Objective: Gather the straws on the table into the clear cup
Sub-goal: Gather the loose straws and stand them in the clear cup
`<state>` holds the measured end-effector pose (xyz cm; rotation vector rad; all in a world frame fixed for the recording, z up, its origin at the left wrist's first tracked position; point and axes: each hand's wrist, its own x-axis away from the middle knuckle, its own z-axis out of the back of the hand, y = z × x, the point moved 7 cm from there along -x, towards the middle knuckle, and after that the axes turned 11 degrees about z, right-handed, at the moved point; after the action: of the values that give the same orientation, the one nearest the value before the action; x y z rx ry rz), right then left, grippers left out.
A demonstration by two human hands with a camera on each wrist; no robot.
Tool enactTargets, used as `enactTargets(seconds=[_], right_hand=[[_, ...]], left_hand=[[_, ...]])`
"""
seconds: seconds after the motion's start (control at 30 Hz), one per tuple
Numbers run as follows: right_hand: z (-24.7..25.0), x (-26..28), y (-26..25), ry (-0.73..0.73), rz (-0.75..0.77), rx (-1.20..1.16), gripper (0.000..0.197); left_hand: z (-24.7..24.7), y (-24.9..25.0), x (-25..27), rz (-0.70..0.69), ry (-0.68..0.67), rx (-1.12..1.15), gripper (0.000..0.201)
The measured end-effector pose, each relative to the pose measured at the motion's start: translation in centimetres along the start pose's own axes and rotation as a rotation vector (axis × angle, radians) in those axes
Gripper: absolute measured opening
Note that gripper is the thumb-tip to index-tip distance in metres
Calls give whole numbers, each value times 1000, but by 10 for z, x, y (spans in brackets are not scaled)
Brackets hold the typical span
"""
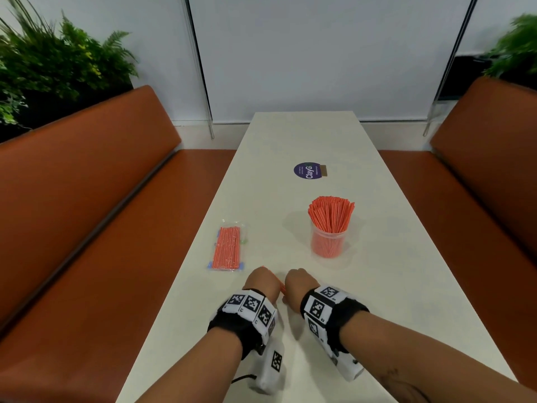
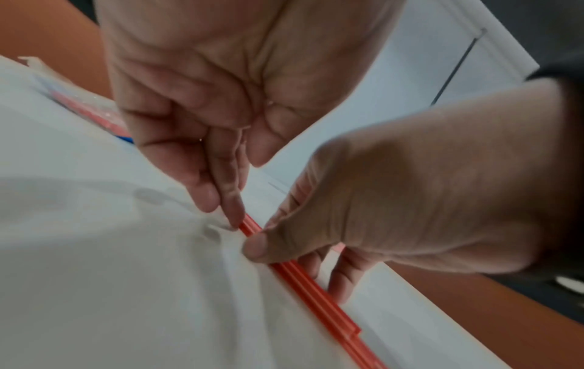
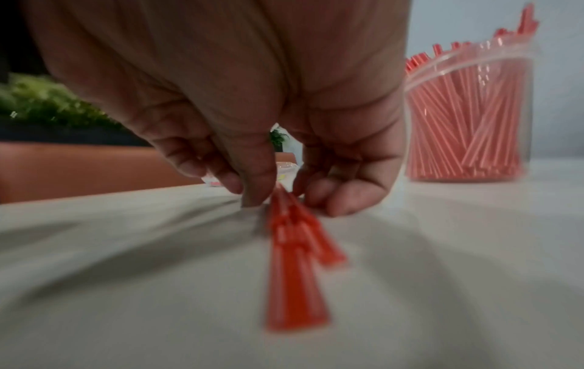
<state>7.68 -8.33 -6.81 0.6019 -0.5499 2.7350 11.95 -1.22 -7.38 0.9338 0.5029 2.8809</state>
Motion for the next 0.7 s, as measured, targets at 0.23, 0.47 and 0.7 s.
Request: enactTargets(seconds=[0.23, 0.47, 0.7], right_hand=[[1, 3, -11, -75, 86, 195, 18], [-5, 4, 0, -12, -7, 156, 31], [7, 11, 25, 76, 35, -82, 29]], left_hand=[[0, 0, 0, -110, -10, 167, 33], [-8, 9, 9, -207, -97, 266, 37], [-3, 15, 12, -74, -122, 650, 23]])
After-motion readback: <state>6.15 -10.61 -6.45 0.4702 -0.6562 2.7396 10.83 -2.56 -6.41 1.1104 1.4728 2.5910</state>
